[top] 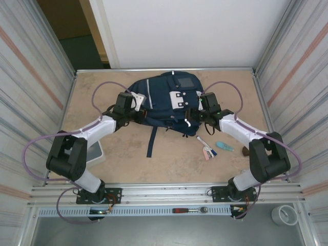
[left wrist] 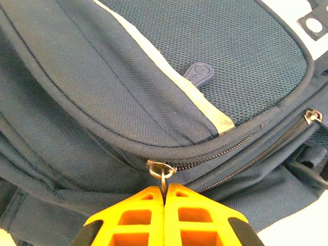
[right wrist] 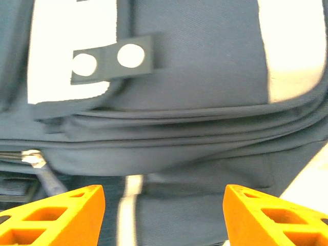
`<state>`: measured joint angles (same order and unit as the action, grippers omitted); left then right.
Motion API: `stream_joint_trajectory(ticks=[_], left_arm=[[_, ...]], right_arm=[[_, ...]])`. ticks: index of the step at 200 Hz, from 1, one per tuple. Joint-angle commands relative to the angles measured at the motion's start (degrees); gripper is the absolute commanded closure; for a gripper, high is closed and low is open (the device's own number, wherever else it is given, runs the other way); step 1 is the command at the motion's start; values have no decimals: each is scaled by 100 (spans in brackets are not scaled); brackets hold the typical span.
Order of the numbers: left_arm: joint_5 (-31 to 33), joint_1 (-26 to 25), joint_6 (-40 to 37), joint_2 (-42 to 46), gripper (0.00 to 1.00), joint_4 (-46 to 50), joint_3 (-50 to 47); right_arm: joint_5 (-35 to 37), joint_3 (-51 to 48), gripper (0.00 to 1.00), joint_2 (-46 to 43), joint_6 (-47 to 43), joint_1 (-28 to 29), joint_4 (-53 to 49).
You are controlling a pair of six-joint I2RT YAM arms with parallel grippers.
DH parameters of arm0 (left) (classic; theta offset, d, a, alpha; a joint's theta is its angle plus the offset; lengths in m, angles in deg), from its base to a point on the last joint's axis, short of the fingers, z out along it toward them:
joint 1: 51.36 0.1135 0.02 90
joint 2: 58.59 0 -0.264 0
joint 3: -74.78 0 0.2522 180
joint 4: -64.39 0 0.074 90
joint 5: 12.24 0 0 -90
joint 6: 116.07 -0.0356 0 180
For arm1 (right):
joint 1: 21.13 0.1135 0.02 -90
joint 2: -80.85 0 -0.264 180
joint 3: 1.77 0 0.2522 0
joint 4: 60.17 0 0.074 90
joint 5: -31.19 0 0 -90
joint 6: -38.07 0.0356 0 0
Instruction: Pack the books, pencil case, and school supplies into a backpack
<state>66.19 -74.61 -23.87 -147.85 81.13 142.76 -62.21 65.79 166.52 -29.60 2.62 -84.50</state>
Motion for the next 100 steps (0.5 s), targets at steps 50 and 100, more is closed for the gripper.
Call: stream_joint_trajectory(ticks=[50, 100], left_arm=[[-1210, -40, 491, 364, 100, -294, -139], [-1143, -66, 458, 486, 100, -272, -326]], right_arm=[[-1458, -766, 35, 327, 2687, 1439, 2254], [-870, -914, 31, 1051, 3819, 1491, 3335]])
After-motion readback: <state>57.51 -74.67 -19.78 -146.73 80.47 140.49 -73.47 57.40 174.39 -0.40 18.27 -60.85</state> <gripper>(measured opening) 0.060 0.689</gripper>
